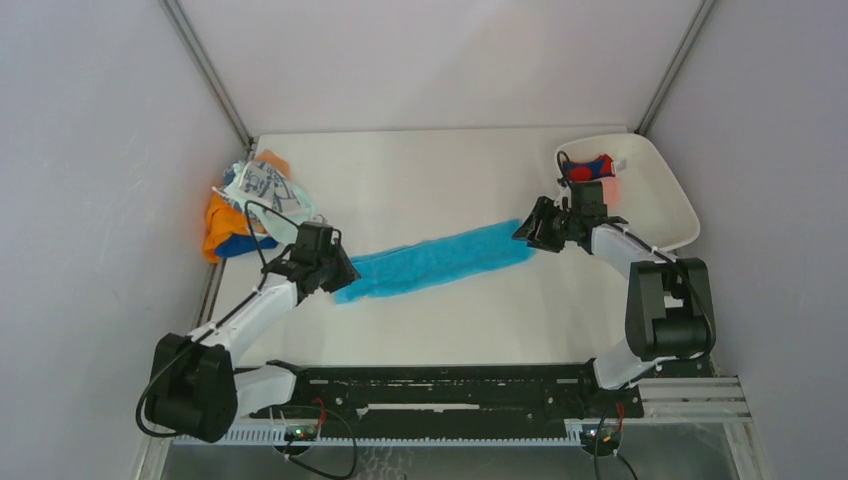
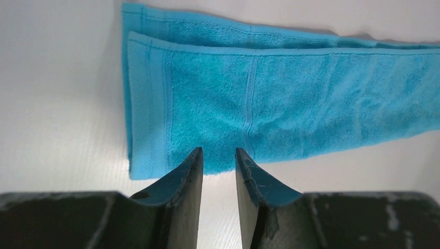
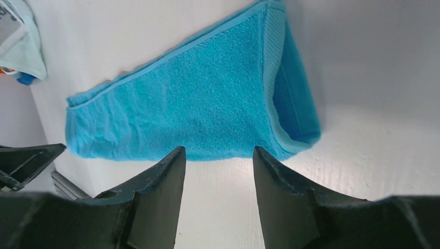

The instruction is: Roll the towels

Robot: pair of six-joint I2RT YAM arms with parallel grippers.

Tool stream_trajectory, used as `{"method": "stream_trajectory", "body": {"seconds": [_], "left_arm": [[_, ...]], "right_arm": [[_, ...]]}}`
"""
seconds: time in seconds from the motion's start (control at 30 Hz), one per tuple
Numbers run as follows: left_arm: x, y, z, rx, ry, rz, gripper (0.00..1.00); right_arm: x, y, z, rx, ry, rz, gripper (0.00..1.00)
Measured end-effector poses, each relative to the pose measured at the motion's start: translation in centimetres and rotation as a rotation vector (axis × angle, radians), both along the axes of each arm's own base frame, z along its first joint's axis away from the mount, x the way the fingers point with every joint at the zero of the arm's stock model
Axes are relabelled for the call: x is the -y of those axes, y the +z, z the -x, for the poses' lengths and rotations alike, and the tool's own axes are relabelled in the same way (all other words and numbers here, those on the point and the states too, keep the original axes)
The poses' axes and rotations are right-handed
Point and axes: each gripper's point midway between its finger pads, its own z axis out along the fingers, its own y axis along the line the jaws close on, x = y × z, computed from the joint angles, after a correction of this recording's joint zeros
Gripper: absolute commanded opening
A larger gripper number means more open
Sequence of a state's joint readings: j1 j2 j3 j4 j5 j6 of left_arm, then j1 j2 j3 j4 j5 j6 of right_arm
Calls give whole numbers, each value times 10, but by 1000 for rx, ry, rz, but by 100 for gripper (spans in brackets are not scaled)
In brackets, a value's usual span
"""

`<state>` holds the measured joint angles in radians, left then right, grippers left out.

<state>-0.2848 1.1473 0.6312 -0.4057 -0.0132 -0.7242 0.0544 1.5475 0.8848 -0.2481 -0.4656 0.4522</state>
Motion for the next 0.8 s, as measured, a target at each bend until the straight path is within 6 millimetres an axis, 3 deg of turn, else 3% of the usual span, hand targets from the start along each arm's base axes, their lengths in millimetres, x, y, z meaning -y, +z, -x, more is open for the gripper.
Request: {"method": "stream_trajectory", "body": {"seconds": [0.17,0.37,0.63,0.8], "left_arm": [[6,-17,-9,-54,-9,-1,30],[-2,-51,2,-153,52,-1,28],[-2,-50,2,-102,92,64,28],[-3,-50,14,-100,96,80,28]], "right_arm": [[-4,-11,-7,-24,-14,-44,48],[11,-49,0,-159,-90,-3,48],[23,-53,-1,-199,-160,46,48],[26,-50,3,-202,-171,72,50]]}}
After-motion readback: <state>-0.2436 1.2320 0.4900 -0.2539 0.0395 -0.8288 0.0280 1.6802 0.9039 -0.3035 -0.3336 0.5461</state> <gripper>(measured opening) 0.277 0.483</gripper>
